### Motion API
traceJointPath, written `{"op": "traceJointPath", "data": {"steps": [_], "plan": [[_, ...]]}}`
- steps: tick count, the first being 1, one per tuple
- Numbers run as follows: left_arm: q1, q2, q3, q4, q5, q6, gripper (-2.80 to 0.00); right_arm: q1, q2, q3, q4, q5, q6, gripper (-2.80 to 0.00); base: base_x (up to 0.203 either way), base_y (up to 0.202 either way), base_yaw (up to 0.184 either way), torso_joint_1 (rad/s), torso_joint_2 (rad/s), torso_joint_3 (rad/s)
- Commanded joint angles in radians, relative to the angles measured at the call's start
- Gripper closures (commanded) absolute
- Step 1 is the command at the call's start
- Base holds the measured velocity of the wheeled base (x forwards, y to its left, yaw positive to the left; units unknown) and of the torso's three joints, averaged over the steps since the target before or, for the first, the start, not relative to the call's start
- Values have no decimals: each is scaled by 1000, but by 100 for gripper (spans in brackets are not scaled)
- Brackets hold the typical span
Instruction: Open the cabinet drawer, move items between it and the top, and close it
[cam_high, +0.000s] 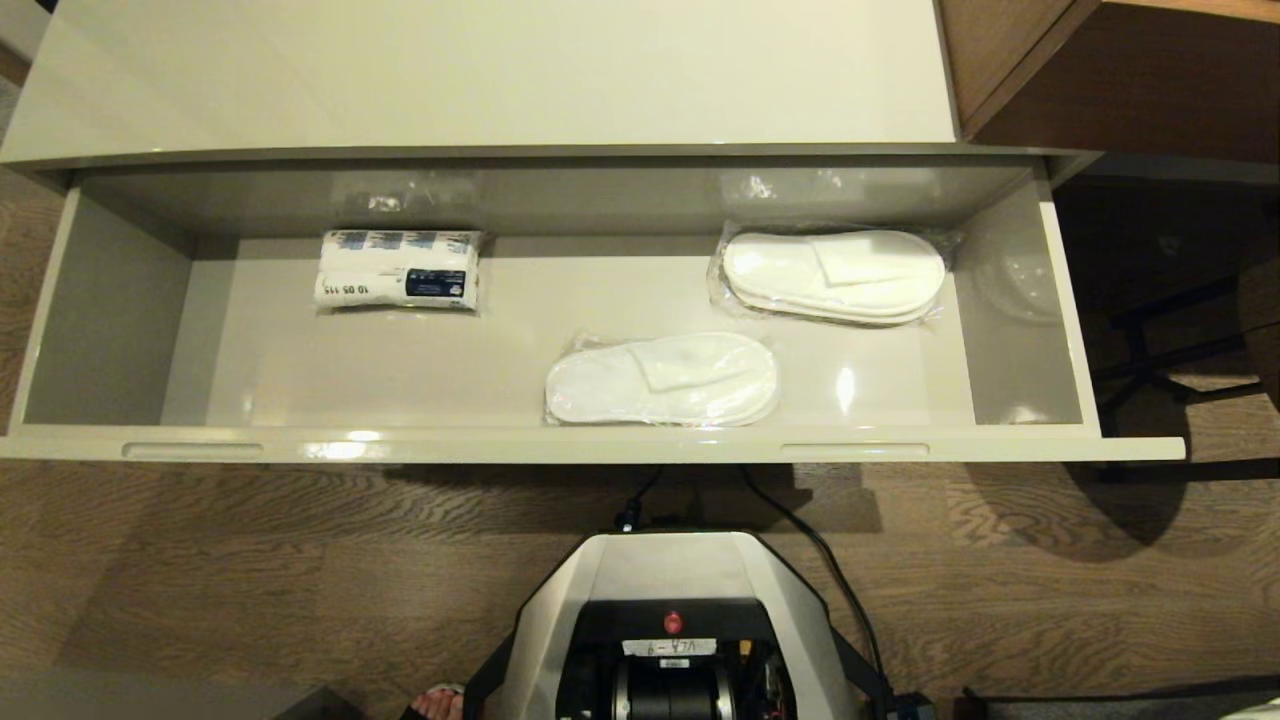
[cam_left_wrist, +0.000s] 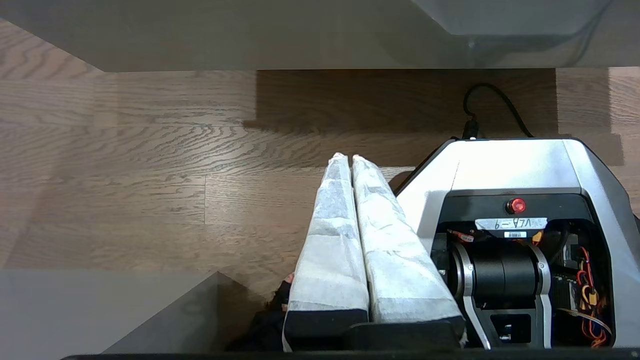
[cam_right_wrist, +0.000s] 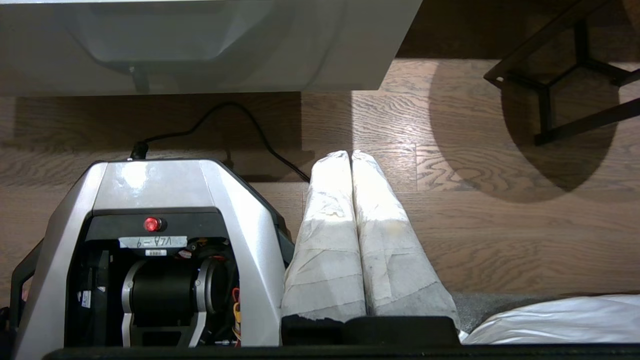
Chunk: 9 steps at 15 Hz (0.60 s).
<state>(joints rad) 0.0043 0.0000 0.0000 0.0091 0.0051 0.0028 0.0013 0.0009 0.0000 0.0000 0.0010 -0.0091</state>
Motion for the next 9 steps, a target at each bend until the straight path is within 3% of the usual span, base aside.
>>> {"op": "traceJointPath", "data": {"steps": [1, 9], "plan": [[0, 0, 0, 0, 1, 0, 0, -1, 1, 2, -2, 1, 0, 0, 0, 0, 0, 0, 0, 0], [0, 0, 0, 0, 0, 0, 0, -1, 1, 2, -1, 1, 0, 0, 0, 0, 0, 0, 0, 0]]}}
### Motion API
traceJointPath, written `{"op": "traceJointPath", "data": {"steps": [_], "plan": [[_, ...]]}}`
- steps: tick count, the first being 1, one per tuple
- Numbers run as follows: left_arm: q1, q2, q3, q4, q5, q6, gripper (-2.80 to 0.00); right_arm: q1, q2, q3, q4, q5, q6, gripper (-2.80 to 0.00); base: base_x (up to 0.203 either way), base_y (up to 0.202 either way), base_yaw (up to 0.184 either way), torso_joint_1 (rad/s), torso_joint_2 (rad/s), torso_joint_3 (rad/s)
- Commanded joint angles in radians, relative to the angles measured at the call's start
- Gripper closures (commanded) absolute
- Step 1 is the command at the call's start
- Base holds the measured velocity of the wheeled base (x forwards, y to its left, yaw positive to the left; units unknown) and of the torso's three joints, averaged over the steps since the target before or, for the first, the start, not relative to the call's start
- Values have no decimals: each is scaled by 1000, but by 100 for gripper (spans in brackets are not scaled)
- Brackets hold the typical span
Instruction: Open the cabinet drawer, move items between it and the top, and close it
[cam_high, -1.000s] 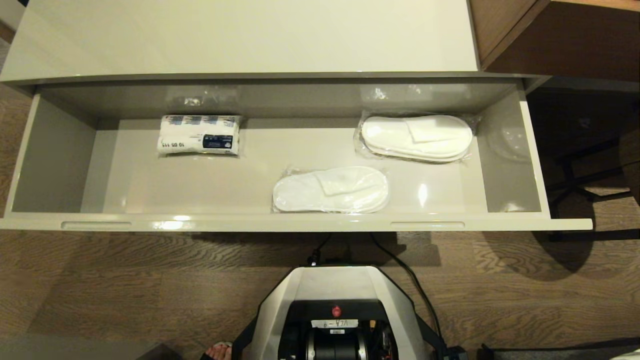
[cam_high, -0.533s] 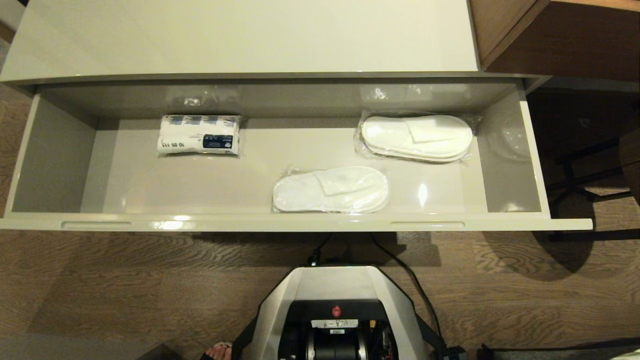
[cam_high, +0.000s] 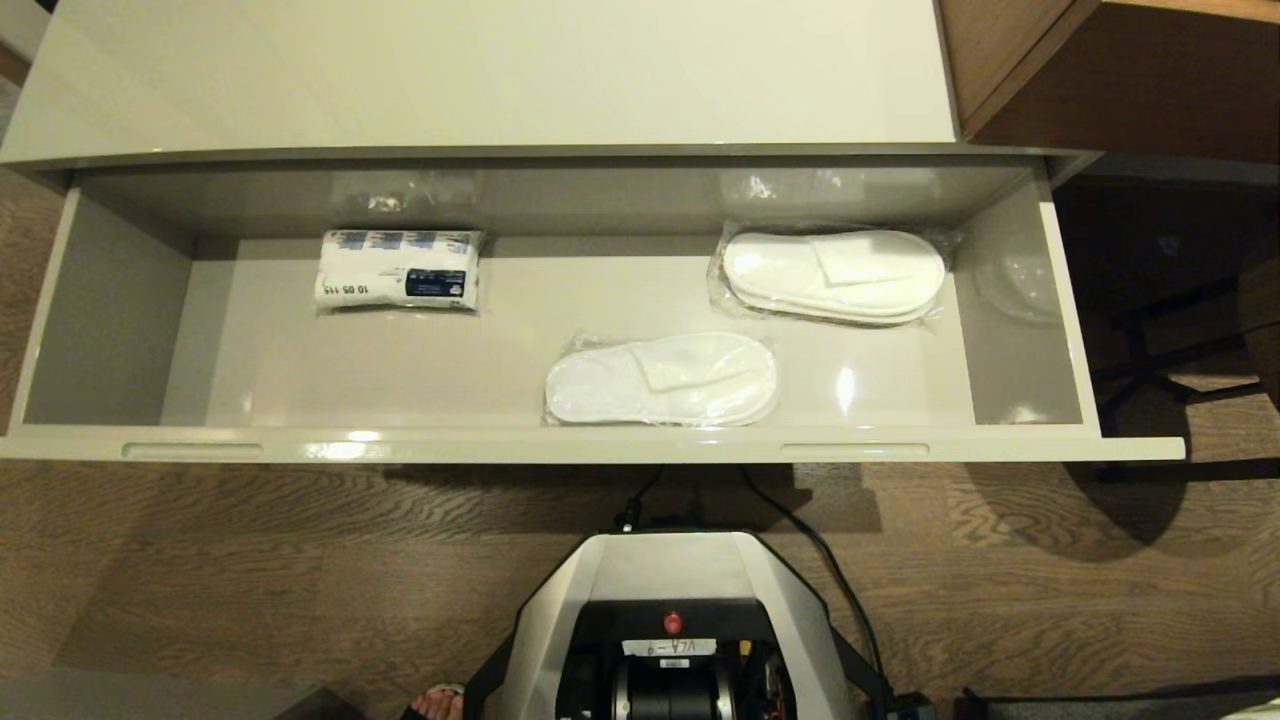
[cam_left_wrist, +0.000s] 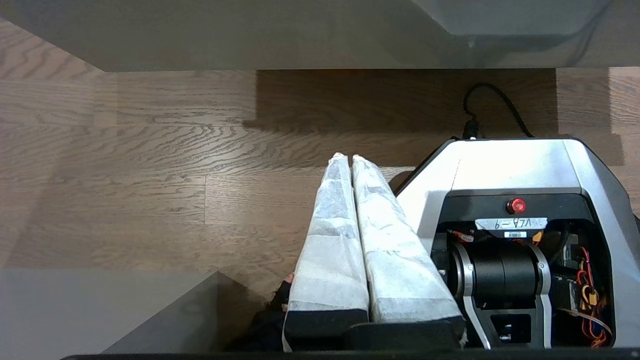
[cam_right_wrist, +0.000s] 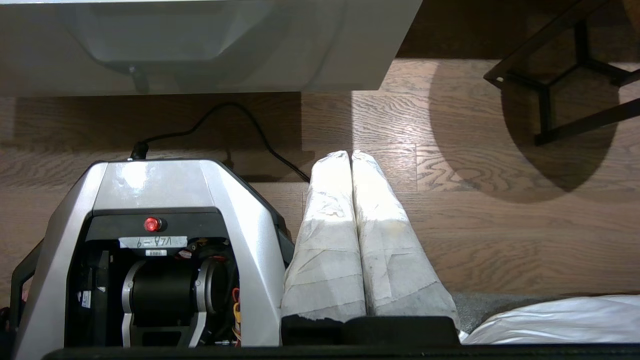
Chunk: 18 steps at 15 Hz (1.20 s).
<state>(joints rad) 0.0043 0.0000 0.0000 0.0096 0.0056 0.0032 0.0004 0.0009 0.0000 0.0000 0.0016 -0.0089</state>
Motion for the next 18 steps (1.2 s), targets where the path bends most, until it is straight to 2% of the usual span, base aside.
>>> {"op": "traceJointPath", "data": {"steps": [1, 18], "plan": [[0, 2, 0, 0, -1, 0, 0, 1, 1, 2, 0, 0, 0, 0, 0, 0, 0, 0, 0, 0], [0, 2, 0, 0, -1, 0, 0, 0, 1, 2, -1, 0, 0, 0, 0, 0, 0, 0, 0, 0]]}}
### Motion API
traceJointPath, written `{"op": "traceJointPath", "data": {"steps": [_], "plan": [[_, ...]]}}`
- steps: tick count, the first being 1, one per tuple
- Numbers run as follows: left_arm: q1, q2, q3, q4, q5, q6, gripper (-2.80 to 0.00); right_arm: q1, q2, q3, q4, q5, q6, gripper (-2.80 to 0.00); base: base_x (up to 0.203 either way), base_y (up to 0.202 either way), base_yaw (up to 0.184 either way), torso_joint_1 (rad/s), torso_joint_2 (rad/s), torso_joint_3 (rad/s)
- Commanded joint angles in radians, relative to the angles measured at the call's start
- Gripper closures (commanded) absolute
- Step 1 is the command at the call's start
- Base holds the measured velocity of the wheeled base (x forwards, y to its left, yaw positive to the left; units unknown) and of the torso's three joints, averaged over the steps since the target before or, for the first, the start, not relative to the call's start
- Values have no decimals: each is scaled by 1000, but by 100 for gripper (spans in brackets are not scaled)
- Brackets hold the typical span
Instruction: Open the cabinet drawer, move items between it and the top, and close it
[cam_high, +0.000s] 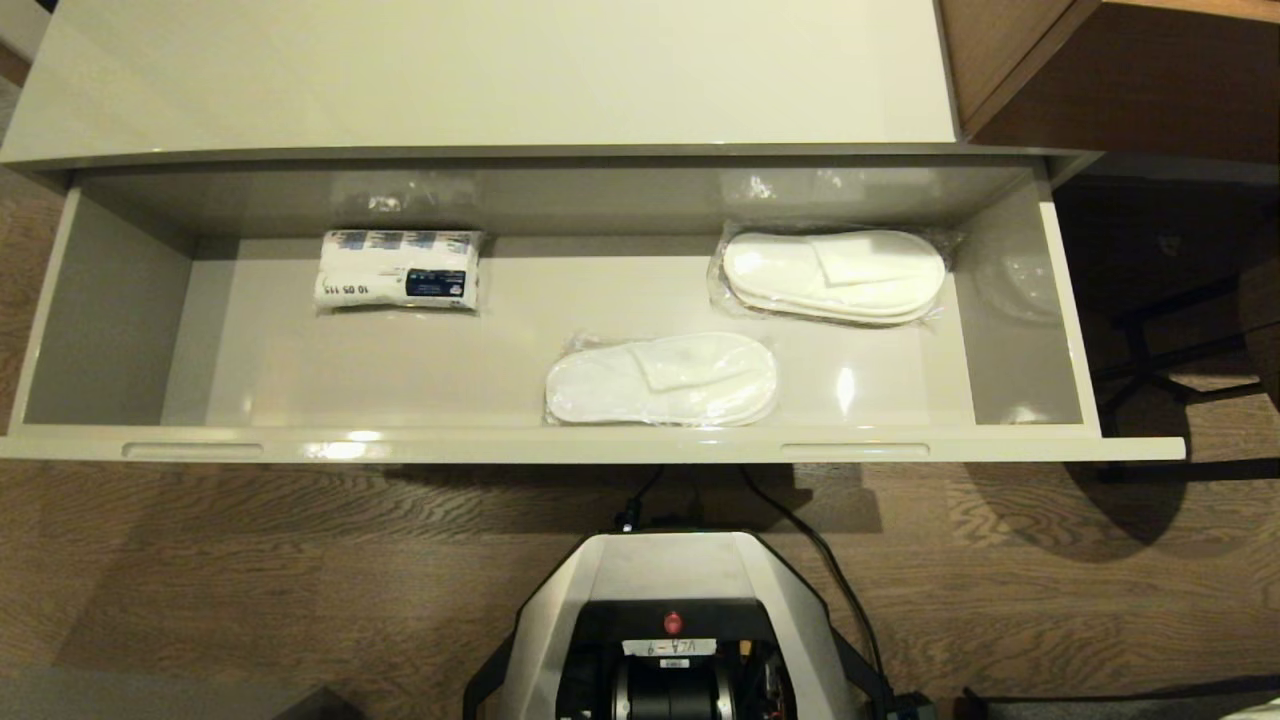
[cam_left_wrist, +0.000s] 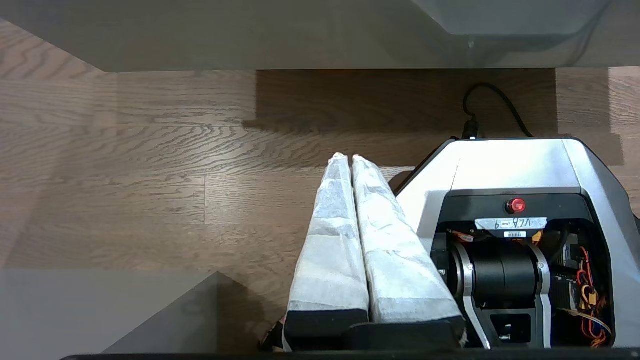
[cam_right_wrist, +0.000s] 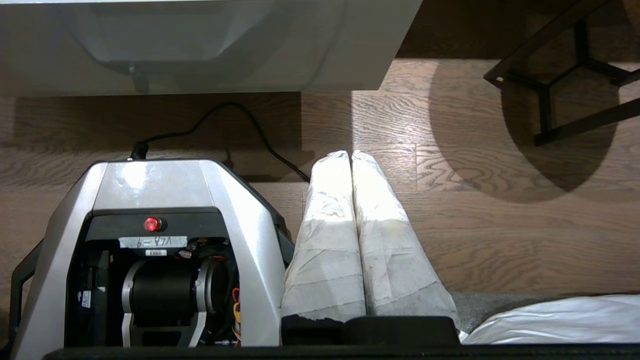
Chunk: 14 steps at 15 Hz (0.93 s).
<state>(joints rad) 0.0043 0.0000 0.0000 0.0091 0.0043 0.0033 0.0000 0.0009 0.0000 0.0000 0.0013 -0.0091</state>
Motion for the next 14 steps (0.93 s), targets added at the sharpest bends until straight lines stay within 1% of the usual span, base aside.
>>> {"op": "traceJointPath", "data": {"steps": [1, 9, 11, 14], "plan": [[0, 2, 0, 0, 2, 0, 0, 0, 1, 2, -2, 0, 0, 0, 0, 0, 0, 0, 0, 0], [0, 2, 0, -3, -1, -3, 0, 1, 1, 2, -2, 0, 0, 0, 0, 0, 0, 0, 0, 0], [0, 2, 0, -3, -1, -3, 0, 0, 1, 2, -2, 0, 0, 0, 151, 104, -8, 0, -1, -2], [-1, 2, 0, -3, -1, -3, 0, 2, 1, 2, -2, 0, 0, 0, 191, 183, 0, 5, 5, 1]]}}
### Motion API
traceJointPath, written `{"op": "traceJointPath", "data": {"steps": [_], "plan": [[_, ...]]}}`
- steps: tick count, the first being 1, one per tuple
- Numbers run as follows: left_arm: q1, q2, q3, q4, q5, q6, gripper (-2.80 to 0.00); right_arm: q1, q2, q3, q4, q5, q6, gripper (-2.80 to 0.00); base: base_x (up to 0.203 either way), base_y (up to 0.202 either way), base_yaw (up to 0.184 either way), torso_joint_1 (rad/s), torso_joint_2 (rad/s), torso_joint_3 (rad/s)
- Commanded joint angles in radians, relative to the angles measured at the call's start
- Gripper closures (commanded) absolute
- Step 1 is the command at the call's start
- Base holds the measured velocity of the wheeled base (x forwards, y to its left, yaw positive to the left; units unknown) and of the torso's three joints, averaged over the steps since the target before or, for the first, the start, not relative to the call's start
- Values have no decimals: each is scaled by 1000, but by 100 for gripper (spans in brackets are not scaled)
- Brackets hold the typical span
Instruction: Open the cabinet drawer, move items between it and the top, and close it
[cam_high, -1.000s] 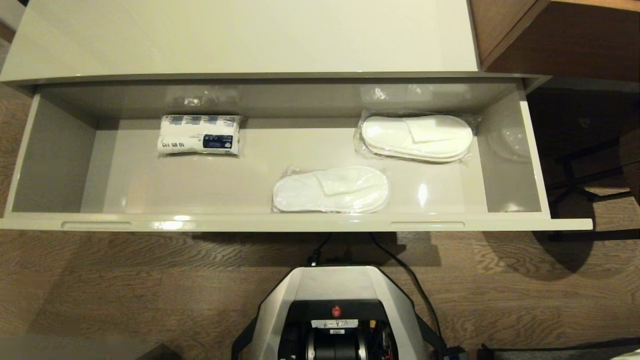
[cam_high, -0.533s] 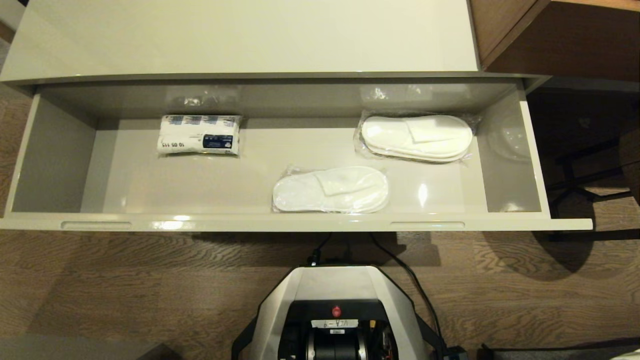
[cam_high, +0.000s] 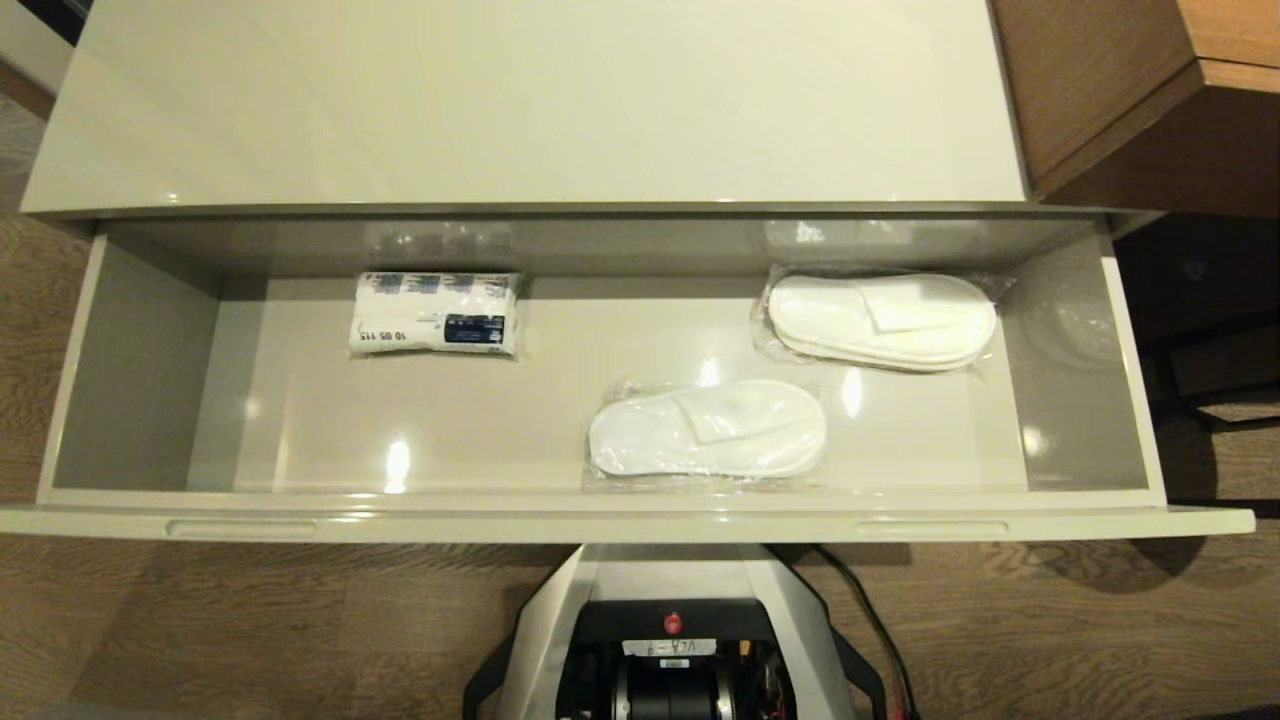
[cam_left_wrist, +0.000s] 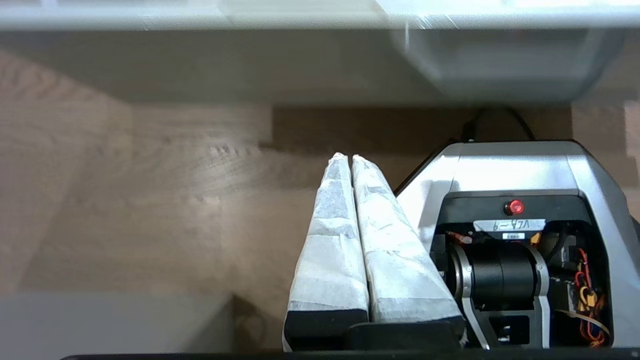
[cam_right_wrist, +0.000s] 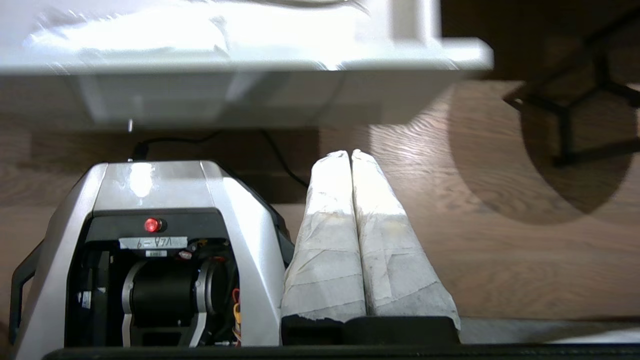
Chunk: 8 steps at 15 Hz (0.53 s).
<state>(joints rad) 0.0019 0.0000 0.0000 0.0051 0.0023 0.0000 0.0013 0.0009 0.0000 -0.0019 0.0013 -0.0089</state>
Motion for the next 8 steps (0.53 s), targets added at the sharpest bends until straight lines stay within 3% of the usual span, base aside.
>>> {"op": "traceJointPath", "data": {"steps": [1, 3, 8], "plan": [[3, 2, 0, 1, 1, 0, 0, -1, 1, 2, 2, 0, 0, 0, 163, 168, 0, 5, 4, -4], [3, 2, 0, 1, 1, 1, 0, 0, 1, 2, 2, 0, 0, 0, 47, 88, -6, 3, 11, 2], [3, 2, 0, 1, 1, 0, 0, 0, 1, 2, 2, 0, 0, 0, 0, 0, 0, 0, 0, 0]]}}
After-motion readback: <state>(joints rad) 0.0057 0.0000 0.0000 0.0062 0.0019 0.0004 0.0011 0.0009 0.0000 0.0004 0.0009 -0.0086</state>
